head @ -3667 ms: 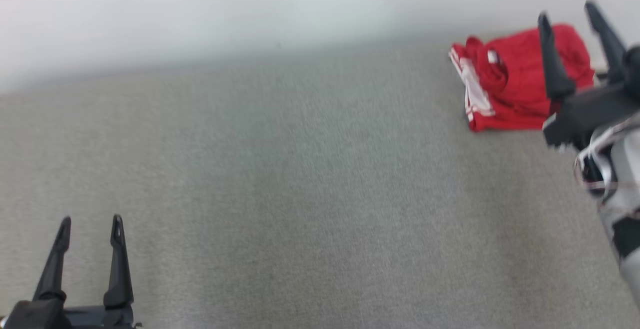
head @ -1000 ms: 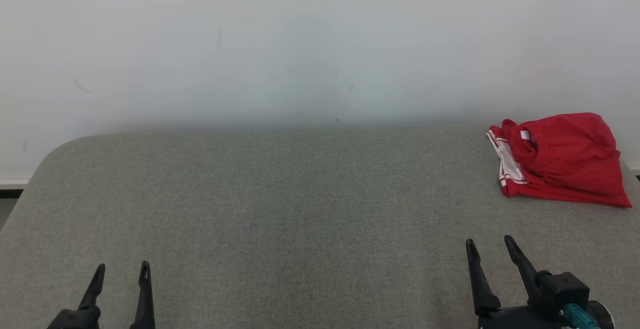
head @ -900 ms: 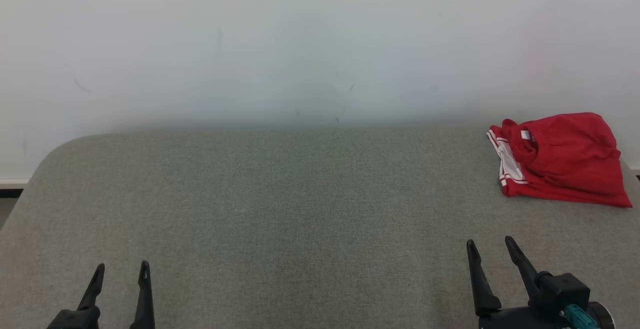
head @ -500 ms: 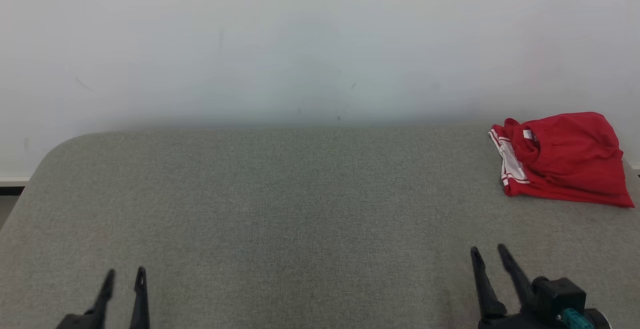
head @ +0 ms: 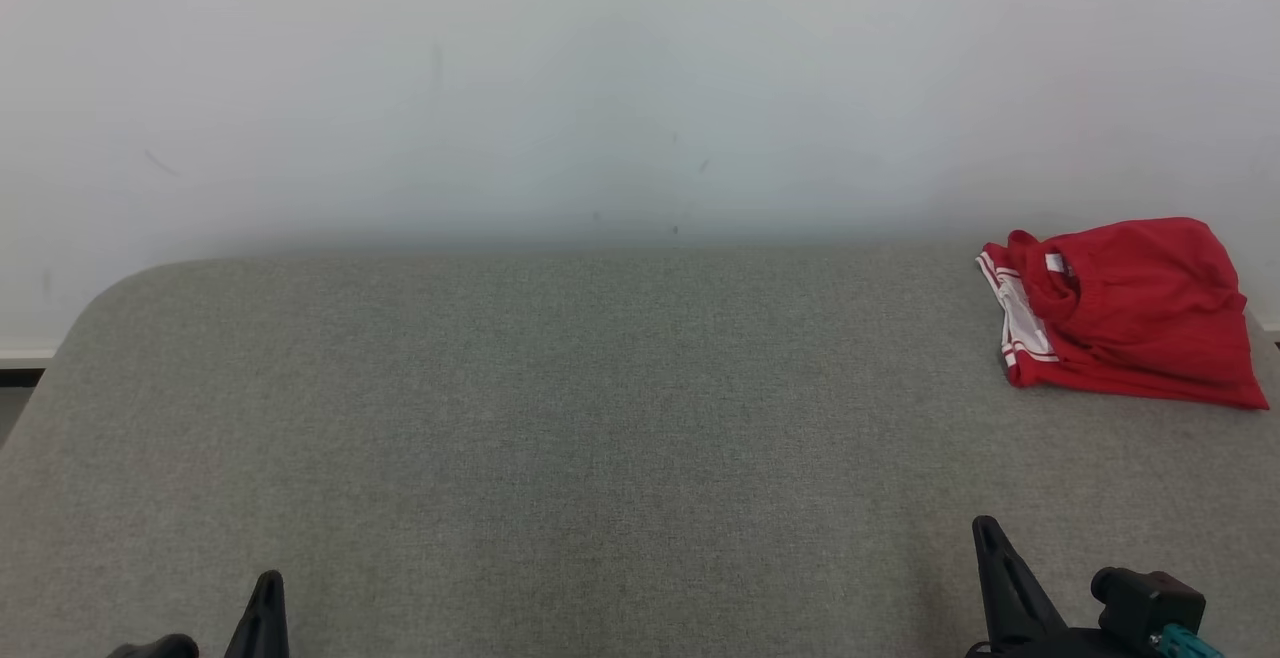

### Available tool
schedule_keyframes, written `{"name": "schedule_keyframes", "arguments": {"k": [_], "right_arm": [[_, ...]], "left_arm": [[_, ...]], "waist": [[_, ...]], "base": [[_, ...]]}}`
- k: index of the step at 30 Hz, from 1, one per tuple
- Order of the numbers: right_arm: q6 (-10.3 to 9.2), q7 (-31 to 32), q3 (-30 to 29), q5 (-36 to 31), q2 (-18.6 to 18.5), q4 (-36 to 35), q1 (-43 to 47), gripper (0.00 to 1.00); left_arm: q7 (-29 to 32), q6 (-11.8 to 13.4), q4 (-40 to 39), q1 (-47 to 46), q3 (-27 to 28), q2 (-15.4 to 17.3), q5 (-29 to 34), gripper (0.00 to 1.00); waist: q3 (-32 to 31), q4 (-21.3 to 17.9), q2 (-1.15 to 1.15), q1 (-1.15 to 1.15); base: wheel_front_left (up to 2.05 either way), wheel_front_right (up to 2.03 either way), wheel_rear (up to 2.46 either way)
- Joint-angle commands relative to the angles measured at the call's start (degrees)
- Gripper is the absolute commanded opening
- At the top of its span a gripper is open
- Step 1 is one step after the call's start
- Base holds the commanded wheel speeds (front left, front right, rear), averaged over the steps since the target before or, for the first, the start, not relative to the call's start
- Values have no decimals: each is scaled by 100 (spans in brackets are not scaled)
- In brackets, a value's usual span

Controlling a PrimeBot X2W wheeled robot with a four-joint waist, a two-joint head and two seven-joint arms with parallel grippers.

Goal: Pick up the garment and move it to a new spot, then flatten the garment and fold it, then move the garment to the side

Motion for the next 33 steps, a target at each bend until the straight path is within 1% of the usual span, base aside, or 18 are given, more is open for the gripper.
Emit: {"name": "schedule_keyframes", "arguments": {"k": [1,3,4,17,28,33], "right_arm": [[-1,29,-19,244,-1,-69,-161,0],[-1,47,-22,463,-1,-56,-182,0],[-2,68,-28,677,-1,-43,-206,0],[-3,204,-74,1947,0,56,-352,0],[-4,312,-113,2887,0,137,-464,0],[-4,345,-127,3200,1,165,-502,0]], "left_arm": [[20,-59,-45,-184,91,11,-197,0],[50,-101,-10,-216,131,-28,-377,0],[79,-142,24,-246,170,-67,-550,0],[255,-386,217,-419,407,-294,-1588,0],[386,-566,327,-541,585,-467,-2356,0],[432,-622,365,-579,645,-525,-2616,0]], "waist": [[5,-2,0,0],[14,-5,0,0],[22,-8,0,0],[80,-29,0,0],[129,-46,0,0],[146,-53,0,0]], "base": [[0,0,0],[0,0,0],[0,0,0],[0,0,0],[0,0,0],[0,0,0]]}}
